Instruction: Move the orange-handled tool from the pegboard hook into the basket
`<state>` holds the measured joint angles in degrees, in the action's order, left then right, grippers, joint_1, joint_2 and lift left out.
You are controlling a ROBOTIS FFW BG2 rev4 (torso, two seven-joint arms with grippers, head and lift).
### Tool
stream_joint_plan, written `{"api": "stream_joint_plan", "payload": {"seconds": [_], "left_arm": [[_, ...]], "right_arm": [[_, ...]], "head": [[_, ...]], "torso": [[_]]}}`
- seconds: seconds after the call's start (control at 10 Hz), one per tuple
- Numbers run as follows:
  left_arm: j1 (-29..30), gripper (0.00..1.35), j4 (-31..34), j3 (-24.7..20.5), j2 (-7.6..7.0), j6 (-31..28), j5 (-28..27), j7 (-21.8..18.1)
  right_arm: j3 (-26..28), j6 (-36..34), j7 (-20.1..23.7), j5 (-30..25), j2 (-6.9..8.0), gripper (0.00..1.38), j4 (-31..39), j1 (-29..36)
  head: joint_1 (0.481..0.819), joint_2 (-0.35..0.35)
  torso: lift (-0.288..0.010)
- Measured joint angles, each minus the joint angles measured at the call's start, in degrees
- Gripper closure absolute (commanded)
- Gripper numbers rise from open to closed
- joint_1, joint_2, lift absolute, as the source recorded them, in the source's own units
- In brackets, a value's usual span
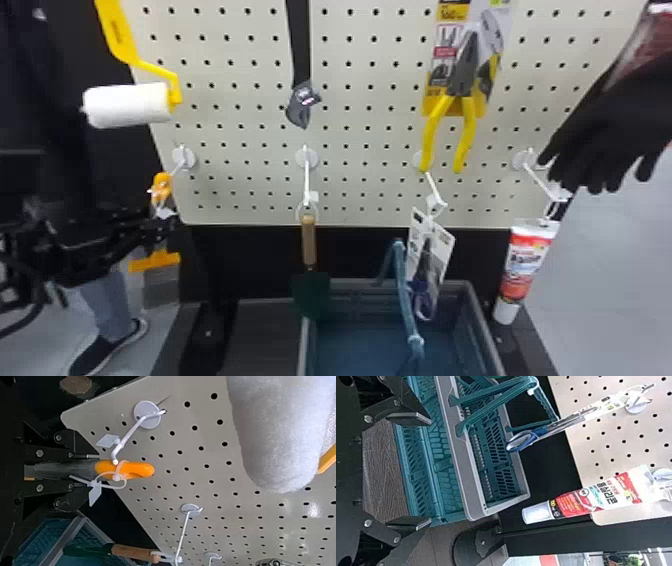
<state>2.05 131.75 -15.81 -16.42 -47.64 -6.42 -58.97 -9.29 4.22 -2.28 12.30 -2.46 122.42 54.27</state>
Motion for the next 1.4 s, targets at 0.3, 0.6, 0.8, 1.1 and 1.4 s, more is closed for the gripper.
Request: {"api": "stream_joint_plan", "payload": {"seconds": [0.3,0.6,0.8,1.1,1.4], "left_arm": [[2.4,1.21,1.0,-1.7,1.64,-0.7,4.9,1.0],[7.6,1.21,-1.2,-5.4,4.49,2.8,27.5,9.4],[12.0,1.21,-9.5,-5.3,7.19,10.0,48.2,15.0],[14.9,1.21,-13.9,-4.9,8.28,15.2,60.4,17.8],[14.9,1.21,-16.0,-4.4,8.27,17.2,65.2,18.4]], "right_arm": [[0.0,-0.2,0.0,0.0,0.01,0.40,0.0,-0.1],[0.0,-0.7,0.1,0.0,0.13,0.40,0.0,-0.2],[0.0,-0.8,0.1,0.0,0.25,0.40,0.1,-0.2],[0.0,-0.9,0.1,0.0,0.29,0.40,0.1,-0.1],[0.0,-1.0,0.2,0.0,0.42,0.40,0.1,0.0]], "head": [[0.549,0.000],[0.549,0.000],[0.549,0.000],[0.549,0.000],[0.549,0.000]], "torso": [[-0.100],[-0.100],[-0.100],[-0.100],[-0.100]]}}
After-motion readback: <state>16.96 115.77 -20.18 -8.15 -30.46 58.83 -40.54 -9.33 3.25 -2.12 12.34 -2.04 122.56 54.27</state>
